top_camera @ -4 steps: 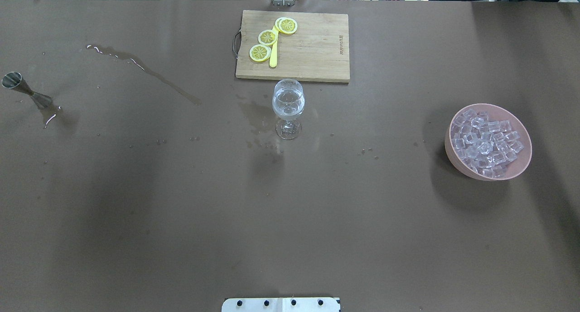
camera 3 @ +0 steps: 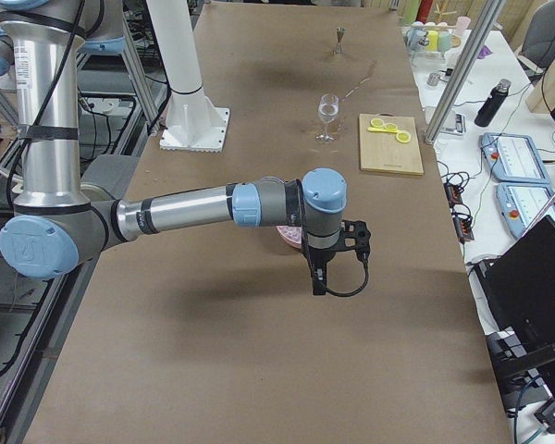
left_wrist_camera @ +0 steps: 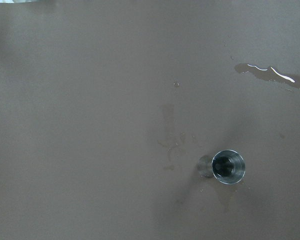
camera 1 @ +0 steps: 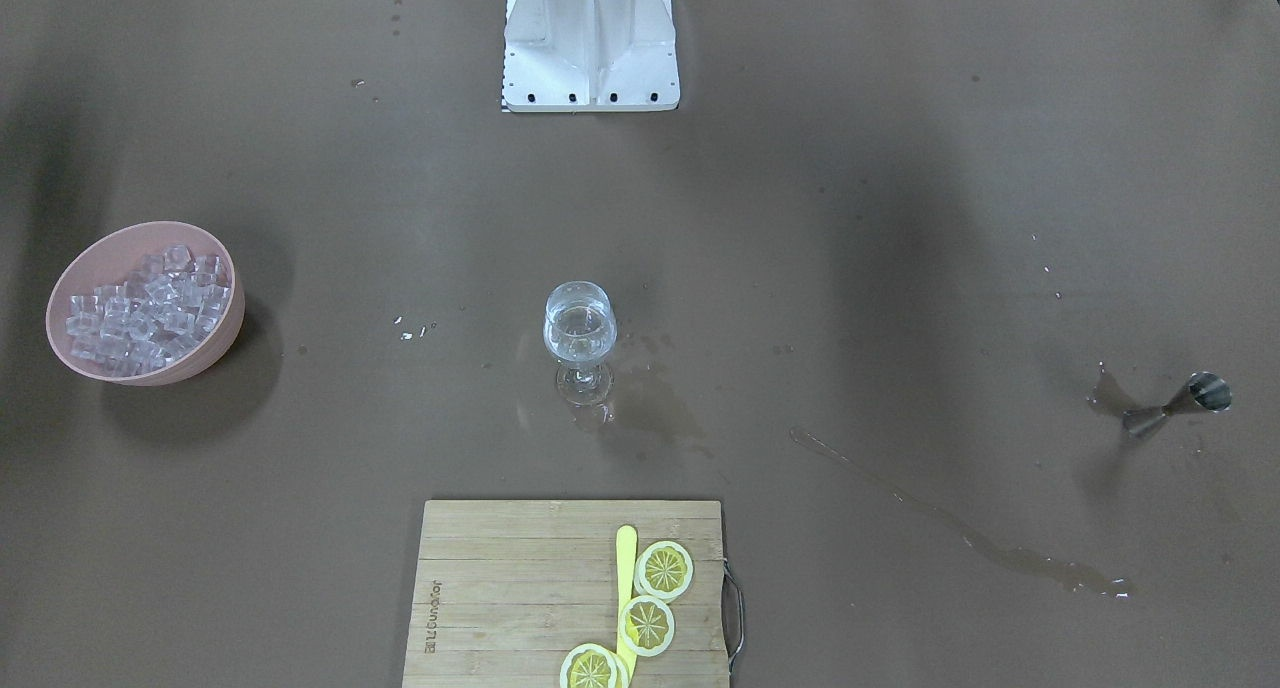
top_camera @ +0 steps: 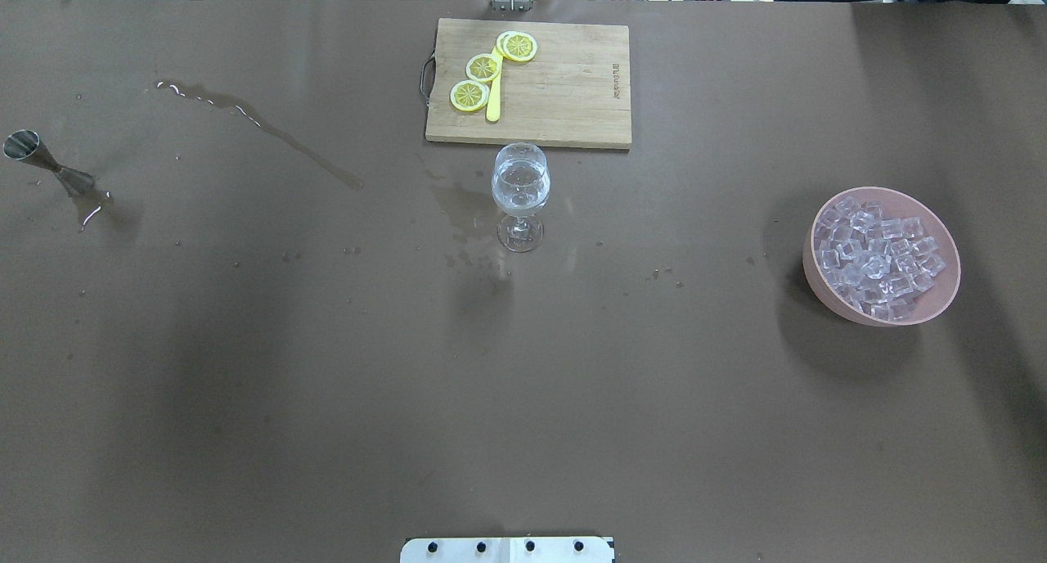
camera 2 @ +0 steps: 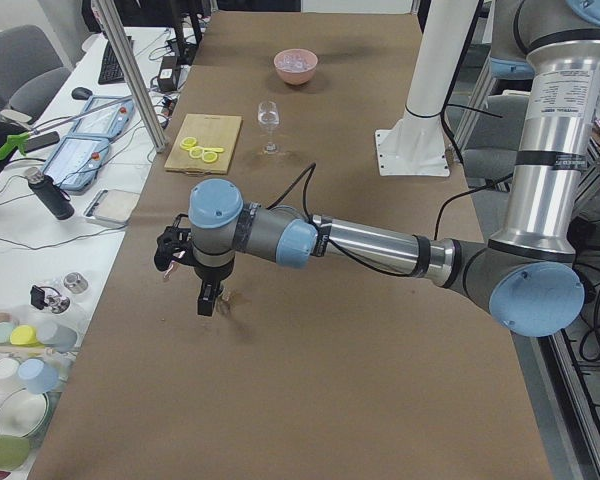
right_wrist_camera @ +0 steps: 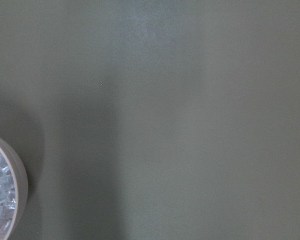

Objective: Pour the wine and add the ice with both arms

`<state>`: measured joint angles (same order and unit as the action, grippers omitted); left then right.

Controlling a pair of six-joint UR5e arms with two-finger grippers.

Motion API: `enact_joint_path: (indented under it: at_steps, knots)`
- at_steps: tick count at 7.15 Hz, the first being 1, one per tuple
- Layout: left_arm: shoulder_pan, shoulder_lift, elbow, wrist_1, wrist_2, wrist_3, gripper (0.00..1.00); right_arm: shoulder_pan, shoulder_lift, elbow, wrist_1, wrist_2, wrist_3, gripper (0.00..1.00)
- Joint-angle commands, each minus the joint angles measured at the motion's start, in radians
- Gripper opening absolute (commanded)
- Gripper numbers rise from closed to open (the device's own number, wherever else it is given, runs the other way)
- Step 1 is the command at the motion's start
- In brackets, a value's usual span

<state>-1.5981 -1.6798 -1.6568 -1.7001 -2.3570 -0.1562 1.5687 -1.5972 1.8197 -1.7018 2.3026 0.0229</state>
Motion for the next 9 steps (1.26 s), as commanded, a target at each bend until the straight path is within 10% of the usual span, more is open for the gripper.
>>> enact_joint_path:
  at_steps: [1, 6, 9]
  knots:
    - [0.001, -0.027, -0.011, -0.043, -0.001, -0.063, 0.98, 0.001, -0.01, 0.038, -0.01, 0.001, 0.014, 1.0]
    - [0.036, 0.015, -0.029, -0.283, 0.071, -0.151, 0.98, -0.068, -0.018, 0.146, -0.01, 0.024, 0.234, 1.0]
    - [0.166, 0.07, 0.233, -0.831, 0.282, -0.36, 0.98, -0.188, -0.007, 0.191, 0.002, 0.008, 0.421, 1.0]
